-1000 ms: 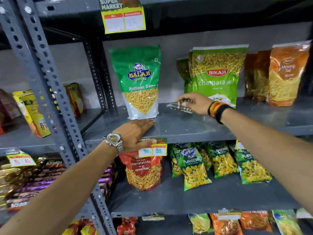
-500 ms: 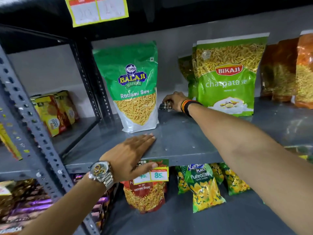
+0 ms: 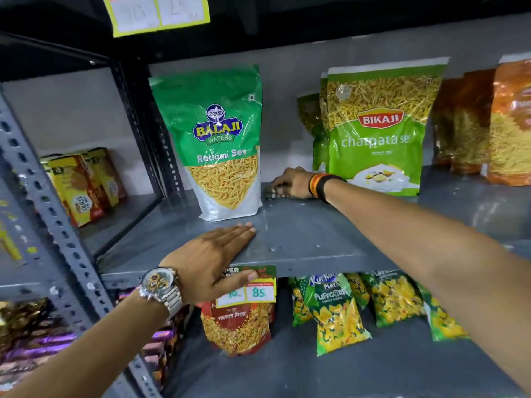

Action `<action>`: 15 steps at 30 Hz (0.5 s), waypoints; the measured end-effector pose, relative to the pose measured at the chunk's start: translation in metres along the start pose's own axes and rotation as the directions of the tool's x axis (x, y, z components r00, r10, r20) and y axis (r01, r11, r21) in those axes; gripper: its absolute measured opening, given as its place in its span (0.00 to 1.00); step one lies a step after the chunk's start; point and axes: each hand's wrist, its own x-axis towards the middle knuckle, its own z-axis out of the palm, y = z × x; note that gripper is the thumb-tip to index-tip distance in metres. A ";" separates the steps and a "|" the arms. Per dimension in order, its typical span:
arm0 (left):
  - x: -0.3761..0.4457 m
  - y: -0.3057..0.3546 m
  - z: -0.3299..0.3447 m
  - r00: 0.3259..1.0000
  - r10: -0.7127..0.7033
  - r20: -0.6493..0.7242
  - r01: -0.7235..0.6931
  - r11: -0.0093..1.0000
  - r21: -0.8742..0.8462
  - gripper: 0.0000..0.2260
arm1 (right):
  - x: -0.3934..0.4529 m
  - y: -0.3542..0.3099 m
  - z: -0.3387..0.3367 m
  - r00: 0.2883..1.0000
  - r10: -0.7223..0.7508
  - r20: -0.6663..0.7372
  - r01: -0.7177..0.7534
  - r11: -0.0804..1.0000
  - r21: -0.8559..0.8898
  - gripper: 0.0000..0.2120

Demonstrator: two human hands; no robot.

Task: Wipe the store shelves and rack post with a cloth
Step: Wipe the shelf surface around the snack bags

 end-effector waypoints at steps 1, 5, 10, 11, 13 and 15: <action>0.000 0.001 0.000 1.000 -0.007 0.003 0.007 1.000 -0.004 0.38 | -0.016 -0.004 -0.001 0.999 -0.036 -0.001 0.036 0.999 -0.012 0.16; -0.001 0.001 -0.001 1.000 -0.002 0.012 0.003 1.000 -0.015 0.39 | -0.079 -0.015 -0.019 0.984 -0.148 0.105 0.137 0.985 0.100 0.16; -0.001 0.002 -0.001 1.000 -0.003 0.000 0.003 0.999 -0.038 0.42 | -0.062 -0.010 -0.025 0.995 0.005 -0.101 0.008 0.992 0.129 0.16; -0.001 0.002 0.000 1.000 -0.005 -0.004 0.005 0.999 -0.035 0.41 | -0.053 -0.010 -0.018 0.995 0.039 -0.094 -0.029 0.995 0.100 0.16; -0.001 0.001 0.001 1.000 -0.003 -0.010 0.003 1.000 -0.031 0.40 | -0.040 -0.010 -0.004 0.991 0.107 -0.083 -0.103 0.993 0.056 0.17; 0.000 0.001 0.001 1.000 -0.001 -0.009 0.001 1.000 -0.028 0.39 | -0.042 -0.012 0.003 0.986 0.110 -0.128 -0.105 0.993 0.044 0.17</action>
